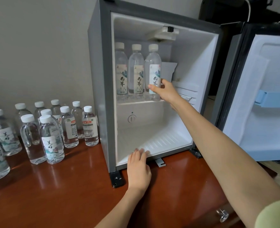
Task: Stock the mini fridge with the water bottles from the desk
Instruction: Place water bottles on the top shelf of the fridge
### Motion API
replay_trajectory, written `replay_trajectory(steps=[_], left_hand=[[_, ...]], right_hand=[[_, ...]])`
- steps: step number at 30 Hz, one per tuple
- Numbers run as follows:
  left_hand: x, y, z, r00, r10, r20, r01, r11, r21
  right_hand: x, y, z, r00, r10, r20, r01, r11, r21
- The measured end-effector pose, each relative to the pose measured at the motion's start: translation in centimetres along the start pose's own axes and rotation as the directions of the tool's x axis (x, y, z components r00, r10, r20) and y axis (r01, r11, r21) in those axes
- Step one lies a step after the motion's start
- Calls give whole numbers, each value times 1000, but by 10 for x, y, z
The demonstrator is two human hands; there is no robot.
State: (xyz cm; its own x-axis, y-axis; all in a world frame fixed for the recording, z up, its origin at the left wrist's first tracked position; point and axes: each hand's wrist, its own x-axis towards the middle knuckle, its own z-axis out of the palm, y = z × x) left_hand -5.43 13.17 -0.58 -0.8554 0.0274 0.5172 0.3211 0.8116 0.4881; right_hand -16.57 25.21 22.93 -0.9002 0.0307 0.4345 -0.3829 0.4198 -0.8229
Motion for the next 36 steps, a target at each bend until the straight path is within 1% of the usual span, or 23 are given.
replay_trajectory(steps=[8, 13, 22, 26, 28, 30, 31, 33, 36], left_hand=[[-2, 2, 0, 1000, 8, 5, -8, 1000, -5], [-2, 1, 1, 999, 9, -32, -9, 1000, 6], [0, 0, 2, 996, 44, -84, -41, 999, 31], [0, 1, 2, 998, 31, -60, -31, 1000, 7], [-2, 1, 0, 999, 20, -28, -21, 1000, -11], [-5, 0, -2, 999, 34, -8, -34, 999, -17], [-7, -1, -4, 999, 44, 0, -44, 999, -14], [-12, 0, -7, 998, 59, 7, -59, 998, -20], [-18, -1, -12, 998, 60, 16, -59, 998, -35]], right_hand=[[19, 5, 9, 999, 32, -34, -34, 998, -48], [31, 8, 21, 995, 21, -96, -31, 994, -105], [34, 15, 23, 994, 18, -105, -27, 996, -89], [32, 13, 19, 990, 78, -118, -88, 993, -81], [28, 13, 19, 991, 80, -110, -98, 982, -162], [18, 17, 23, 994, 15, -111, -51, 944, -325], [13, 21, 25, 992, -28, -124, -21, 925, -379], [1, 28, 29, 984, -84, -155, 17, 919, -394], [-19, 39, 29, 978, -96, -187, 15, 919, -395]])
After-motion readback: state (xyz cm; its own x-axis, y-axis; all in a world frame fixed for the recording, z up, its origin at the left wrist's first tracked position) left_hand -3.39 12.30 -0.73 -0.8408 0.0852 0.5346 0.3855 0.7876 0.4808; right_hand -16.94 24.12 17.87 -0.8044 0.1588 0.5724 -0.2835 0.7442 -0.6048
